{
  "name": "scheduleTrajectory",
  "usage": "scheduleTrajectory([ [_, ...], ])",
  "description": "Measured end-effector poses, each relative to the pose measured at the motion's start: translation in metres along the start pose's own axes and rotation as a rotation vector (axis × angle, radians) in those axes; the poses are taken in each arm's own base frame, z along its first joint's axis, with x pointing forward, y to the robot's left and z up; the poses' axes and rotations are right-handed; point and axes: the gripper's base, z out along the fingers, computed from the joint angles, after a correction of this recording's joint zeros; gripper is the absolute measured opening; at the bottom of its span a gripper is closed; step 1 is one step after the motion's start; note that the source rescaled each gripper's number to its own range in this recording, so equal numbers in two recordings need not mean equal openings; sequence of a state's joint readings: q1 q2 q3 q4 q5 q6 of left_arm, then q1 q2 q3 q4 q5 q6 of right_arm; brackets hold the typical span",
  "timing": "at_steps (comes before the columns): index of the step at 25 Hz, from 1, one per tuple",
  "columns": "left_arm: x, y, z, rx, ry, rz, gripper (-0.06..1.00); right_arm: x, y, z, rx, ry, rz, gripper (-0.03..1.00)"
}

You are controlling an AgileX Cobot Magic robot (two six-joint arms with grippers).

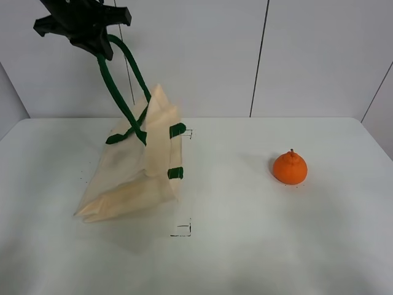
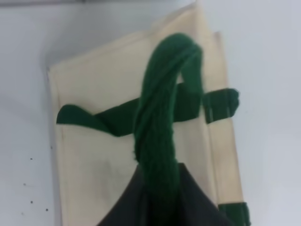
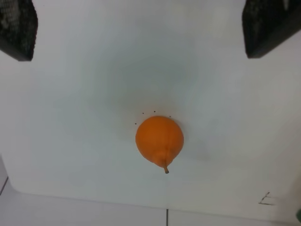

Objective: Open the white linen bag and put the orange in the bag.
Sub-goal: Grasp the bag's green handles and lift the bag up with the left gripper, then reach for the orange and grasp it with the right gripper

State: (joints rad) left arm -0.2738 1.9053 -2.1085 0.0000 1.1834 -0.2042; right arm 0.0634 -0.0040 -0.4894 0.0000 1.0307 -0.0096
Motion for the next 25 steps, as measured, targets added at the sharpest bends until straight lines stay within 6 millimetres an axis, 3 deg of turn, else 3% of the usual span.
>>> scheduleTrajectory([
  [6, 0.004, -0.01, -0.028, 0.048, -0.048, 0.022, 0.01, -0.008, 0.0, 0.013, -0.001, 0.097, 0.003, 1.0],
  [10, 0.005, -0.014, -0.035, 0.062, -0.059, 0.032, 0.01, -0.045, 0.0, 0.049, -0.002, 0.24, 0.003, 1.0],
  [13, 0.005, -0.014, -0.037, 0.064, -0.064, 0.034, 0.01, -0.077, -0.001, 0.092, -0.003, 0.354, 0.003, 1.0],
  [17, 0.005, -0.014, -0.038, 0.065, -0.064, 0.035, 0.01, -0.108, -0.001, 0.174, -0.004, 0.539, 0.003, 1.0],
  [23, 0.005, -0.014, -0.038, 0.065, -0.064, 0.035, 0.01, -0.123, 0.001, 0.307, -0.025, 0.77, 0.011, 1.0],
  [25, 0.005, -0.014, -0.038, 0.065, -0.064, 0.035, 0.01, -0.125, 0.002, 0.342, -0.03, 0.809, 0.006, 1.0],
])
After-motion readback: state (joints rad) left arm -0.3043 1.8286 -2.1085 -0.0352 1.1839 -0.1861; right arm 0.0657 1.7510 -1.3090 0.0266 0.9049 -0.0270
